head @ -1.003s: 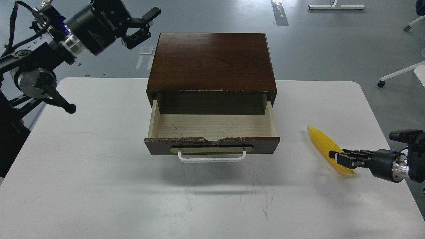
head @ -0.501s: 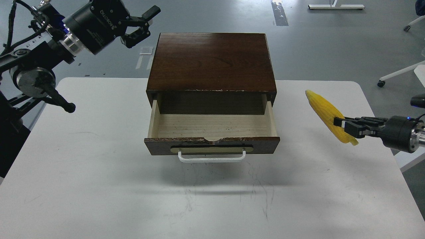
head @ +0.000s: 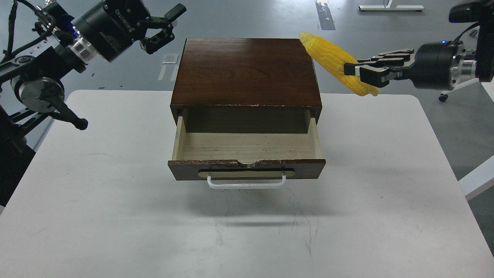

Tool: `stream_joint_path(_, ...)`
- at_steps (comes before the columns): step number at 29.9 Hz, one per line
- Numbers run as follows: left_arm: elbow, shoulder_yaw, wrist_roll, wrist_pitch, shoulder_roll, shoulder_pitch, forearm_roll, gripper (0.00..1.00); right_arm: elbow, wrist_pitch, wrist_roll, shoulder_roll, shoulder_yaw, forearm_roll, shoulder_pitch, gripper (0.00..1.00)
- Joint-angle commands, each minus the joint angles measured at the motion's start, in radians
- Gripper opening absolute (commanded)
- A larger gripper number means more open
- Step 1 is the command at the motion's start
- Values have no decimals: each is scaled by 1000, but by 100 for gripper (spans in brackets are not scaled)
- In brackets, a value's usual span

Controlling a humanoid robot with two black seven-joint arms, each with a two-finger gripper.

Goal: Put corn in drawer with both arms
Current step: 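Lift the corn cob with the right gripper and carry it over the box, then lower the held corn cob into the open drawer with the right gripper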

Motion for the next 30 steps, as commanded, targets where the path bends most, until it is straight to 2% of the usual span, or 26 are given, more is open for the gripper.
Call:
stream_joint_path(1, 0, 0, 0, 0, 2, 0, 0, 99, -31, -7, 0, 159, -120, -1, 127, 0)
stream_joint_path(9, -2, 0, 2, 0, 4, -2, 0, 99, -20, -30, 0, 353, -215, -47, 212, 0)
stream_joint_path(14, -2, -12, 3, 0, 4, -2, 0, 99, -25, -131, 0, 474, -305, -107, 231, 0)
stream_joint_path(30, -2, -26, 6, 0, 8, 0, 0, 99, -54, -194, 0, 594, -421, -129, 196, 0)
